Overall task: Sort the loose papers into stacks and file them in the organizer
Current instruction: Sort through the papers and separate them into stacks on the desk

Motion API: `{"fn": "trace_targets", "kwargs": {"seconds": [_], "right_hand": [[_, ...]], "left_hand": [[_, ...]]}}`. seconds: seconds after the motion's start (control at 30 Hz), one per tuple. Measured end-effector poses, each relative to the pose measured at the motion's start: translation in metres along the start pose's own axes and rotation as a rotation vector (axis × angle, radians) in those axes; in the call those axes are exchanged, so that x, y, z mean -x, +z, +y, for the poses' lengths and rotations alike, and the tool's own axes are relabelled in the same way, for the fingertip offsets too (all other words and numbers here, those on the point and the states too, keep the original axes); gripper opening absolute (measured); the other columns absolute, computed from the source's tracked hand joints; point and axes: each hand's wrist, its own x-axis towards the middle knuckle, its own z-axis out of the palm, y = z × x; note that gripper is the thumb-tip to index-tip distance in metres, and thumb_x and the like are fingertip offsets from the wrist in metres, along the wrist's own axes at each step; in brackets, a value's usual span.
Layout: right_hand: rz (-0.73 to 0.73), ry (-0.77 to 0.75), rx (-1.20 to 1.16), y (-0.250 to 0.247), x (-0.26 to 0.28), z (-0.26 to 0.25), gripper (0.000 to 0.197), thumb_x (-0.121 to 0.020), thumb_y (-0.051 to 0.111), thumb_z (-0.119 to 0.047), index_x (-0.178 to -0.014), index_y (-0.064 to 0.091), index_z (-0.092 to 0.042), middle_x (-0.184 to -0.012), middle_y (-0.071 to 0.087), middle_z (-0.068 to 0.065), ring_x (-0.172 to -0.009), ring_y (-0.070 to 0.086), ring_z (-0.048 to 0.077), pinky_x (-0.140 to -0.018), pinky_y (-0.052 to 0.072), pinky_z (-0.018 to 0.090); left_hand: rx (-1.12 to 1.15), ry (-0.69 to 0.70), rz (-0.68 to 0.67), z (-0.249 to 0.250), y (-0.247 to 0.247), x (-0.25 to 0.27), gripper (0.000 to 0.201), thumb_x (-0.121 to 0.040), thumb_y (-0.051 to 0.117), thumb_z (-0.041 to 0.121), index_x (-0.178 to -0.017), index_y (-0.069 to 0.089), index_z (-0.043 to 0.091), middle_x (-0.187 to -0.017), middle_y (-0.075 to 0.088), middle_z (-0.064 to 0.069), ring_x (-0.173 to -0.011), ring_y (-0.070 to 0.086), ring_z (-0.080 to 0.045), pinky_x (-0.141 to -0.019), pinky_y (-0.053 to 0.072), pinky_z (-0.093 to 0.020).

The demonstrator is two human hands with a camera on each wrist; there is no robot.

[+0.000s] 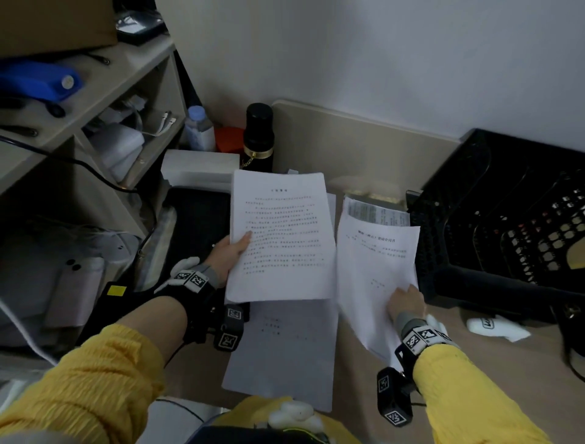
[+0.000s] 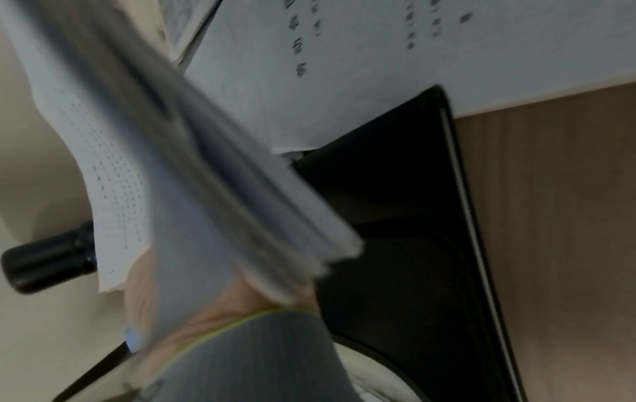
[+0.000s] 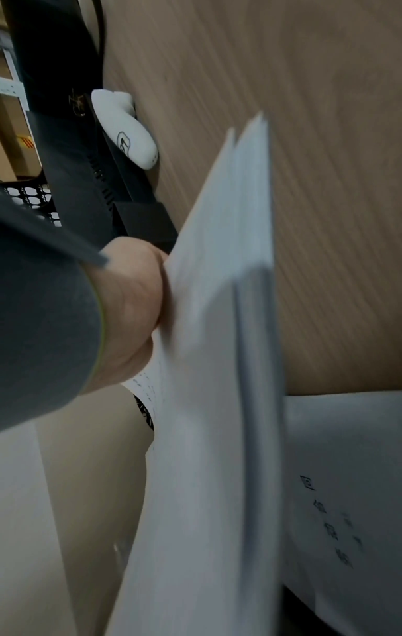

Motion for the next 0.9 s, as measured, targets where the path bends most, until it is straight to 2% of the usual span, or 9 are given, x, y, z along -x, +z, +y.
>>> {"fn": "trace_targets", "kwargs": {"seconds": [0.23, 0.3, 0.37, 0.47, 0.6, 0.67, 0.73, 0.83, 0.9], "right_hand": [[-0.03, -0.027, -0.026, 0.001, 0.018, -0.008, 0.037, -0.097, 0.04, -0.009, -0.131, 0.049, 0.003, -0.137, 0.049, 0.024, -0.127, 0.045, 0.04, -0.104, 0.036, 0.039], [-0.101, -0.057, -0.016, 0.008, 0.024, -0.009, 0.036, -0.097, 0.041, -0.013, -0.128, 0.052, 0.0, -0.134, 0.053, 0.021, -0.123, 0.049, 0.039, -0.103, 0.038, 0.039], [-0.186, -0.087, -0.019, 0.017, 0.032, -0.01, 0.035, -0.097, 0.041, -0.017, -0.126, 0.054, -0.002, -0.129, 0.057, 0.019, -0.118, 0.053, 0.038, -0.102, 0.04, 0.039], [-0.312, -0.096, -0.047, 0.032, 0.044, -0.012, 0.034, -0.095, 0.042, -0.015, -0.12, 0.058, 0.002, -0.116, 0.062, 0.019, -0.102, 0.056, 0.033, -0.091, 0.045, 0.038], [-0.503, -0.042, -0.04, 0.051, 0.062, -0.013, 0.035, -0.095, 0.046, -0.015, -0.126, 0.053, -0.001, -0.121, 0.061, 0.018, -0.095, 0.056, 0.03, -0.078, 0.045, 0.035], [-0.598, 0.015, 0.0, 0.057, 0.071, -0.013, 0.033, -0.093, 0.05, -0.02, -0.121, 0.057, -0.004, -0.114, 0.065, 0.018, -0.097, 0.063, 0.033, -0.083, 0.055, 0.044], [-0.67, 0.053, 0.042, 0.058, 0.078, -0.013, 0.021, -0.092, 0.052, -0.02, -0.106, 0.061, -0.007, -0.105, 0.068, 0.016, -0.092, 0.066, 0.031, -0.088, 0.055, 0.048], [-0.746, 0.094, 0.087, 0.055, 0.086, -0.014, 0.015, -0.095, 0.051, -0.025, -0.093, 0.057, -0.011, -0.095, 0.064, 0.011, -0.082, 0.062, 0.025, -0.082, 0.054, 0.036], [-0.745, 0.098, 0.101, 0.053, 0.083, -0.015, 0.019, -0.097, 0.048, -0.03, -0.099, 0.055, -0.012, -0.1, 0.061, 0.009, -0.092, 0.06, 0.024, -0.078, 0.051, 0.033]], "left_hand": [[0.025, 0.097, 0.008, 0.03, -0.002, -0.004, 0.033, -0.096, 0.055, 0.023, -0.124, 0.057, 0.007, -0.115, 0.065, -0.013, -0.09, 0.066, -0.024, -0.08, 0.055, -0.039], [0.033, 0.091, -0.016, 0.026, -0.002, -0.004, 0.027, -0.096, 0.055, 0.024, -0.118, 0.059, 0.009, -0.114, 0.066, -0.013, -0.09, 0.067, -0.024, -0.074, 0.058, -0.037], [0.034, 0.08, -0.018, 0.02, -0.002, -0.002, 0.023, -0.096, 0.055, 0.025, -0.114, 0.061, 0.011, -0.114, 0.066, -0.013, -0.09, 0.067, -0.024, -0.075, 0.058, -0.037], [0.035, 0.055, -0.041, 0.009, -0.002, 0.002, 0.017, -0.097, 0.054, 0.024, -0.108, 0.061, 0.013, -0.112, 0.066, -0.012, -0.091, 0.067, -0.025, -0.077, 0.057, -0.039], [0.008, 0.026, -0.05, -0.002, -0.001, 0.009, 0.025, -0.097, 0.054, 0.025, -0.117, 0.059, 0.01, -0.108, 0.068, -0.01, -0.091, 0.067, -0.024, -0.071, 0.06, -0.036], [-0.006, 0.003, -0.05, -0.007, -0.002, 0.009, 0.03, -0.096, 0.055, 0.026, -0.121, 0.057, 0.009, -0.112, 0.067, -0.011, -0.093, 0.067, -0.024, -0.075, 0.059, -0.038], [-0.009, -0.016, -0.045, -0.012, -0.002, 0.009, 0.031, -0.095, 0.057, 0.026, -0.121, 0.057, 0.009, -0.111, 0.067, -0.01, -0.092, 0.067, -0.024, -0.075, 0.059, -0.038], [-0.009, -0.046, -0.036, -0.017, -0.001, 0.009, 0.026, -0.095, 0.058, 0.026, -0.115, 0.059, 0.011, -0.108, 0.068, -0.009, -0.09, 0.067, -0.023, -0.075, 0.058, -0.039], [-0.013, -0.06, -0.042, -0.02, 0.0, 0.01, 0.025, -0.094, 0.059, 0.027, -0.114, 0.059, 0.012, -0.105, 0.069, -0.007, -0.09, 0.067, -0.023, -0.075, 0.059, -0.038]]}}
